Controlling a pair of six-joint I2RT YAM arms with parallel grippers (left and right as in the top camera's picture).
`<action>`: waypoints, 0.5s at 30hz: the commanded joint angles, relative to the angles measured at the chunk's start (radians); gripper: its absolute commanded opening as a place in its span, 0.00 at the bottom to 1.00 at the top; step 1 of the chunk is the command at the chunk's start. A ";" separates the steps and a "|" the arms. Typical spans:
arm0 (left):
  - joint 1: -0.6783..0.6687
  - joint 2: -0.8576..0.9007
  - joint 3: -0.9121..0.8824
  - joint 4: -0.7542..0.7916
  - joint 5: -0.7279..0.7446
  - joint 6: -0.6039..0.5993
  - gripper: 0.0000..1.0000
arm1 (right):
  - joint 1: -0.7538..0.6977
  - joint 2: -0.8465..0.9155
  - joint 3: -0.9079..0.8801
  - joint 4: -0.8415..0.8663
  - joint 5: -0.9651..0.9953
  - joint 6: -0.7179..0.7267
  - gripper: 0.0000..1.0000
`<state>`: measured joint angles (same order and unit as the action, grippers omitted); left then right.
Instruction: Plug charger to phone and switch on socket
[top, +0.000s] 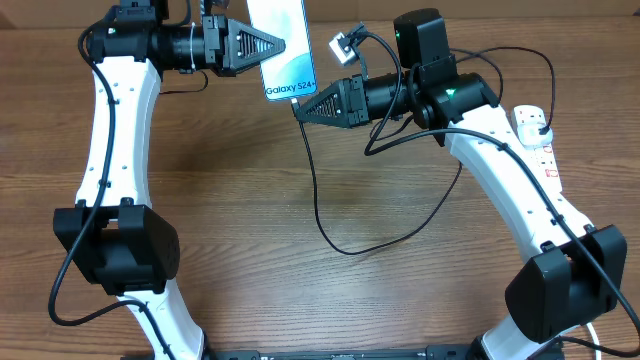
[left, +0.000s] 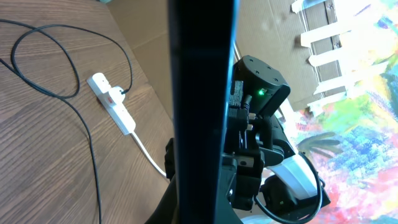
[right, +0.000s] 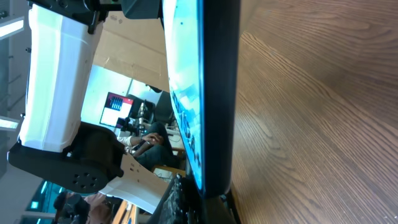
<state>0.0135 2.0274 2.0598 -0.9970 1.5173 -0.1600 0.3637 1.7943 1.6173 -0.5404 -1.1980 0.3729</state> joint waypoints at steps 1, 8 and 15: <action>-0.019 -0.006 0.010 -0.011 0.064 -0.029 0.04 | -0.010 -0.004 0.014 0.047 0.049 -0.006 0.04; -0.011 -0.006 0.010 0.002 0.064 -0.049 0.04 | -0.010 -0.005 0.014 0.046 0.048 -0.003 0.04; -0.006 -0.006 0.010 0.060 0.064 -0.110 0.04 | -0.010 -0.004 0.014 0.037 0.039 -0.003 0.04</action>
<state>0.0147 2.0274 2.0598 -0.9485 1.5185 -0.2276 0.3672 1.7943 1.6173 -0.5224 -1.1950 0.3729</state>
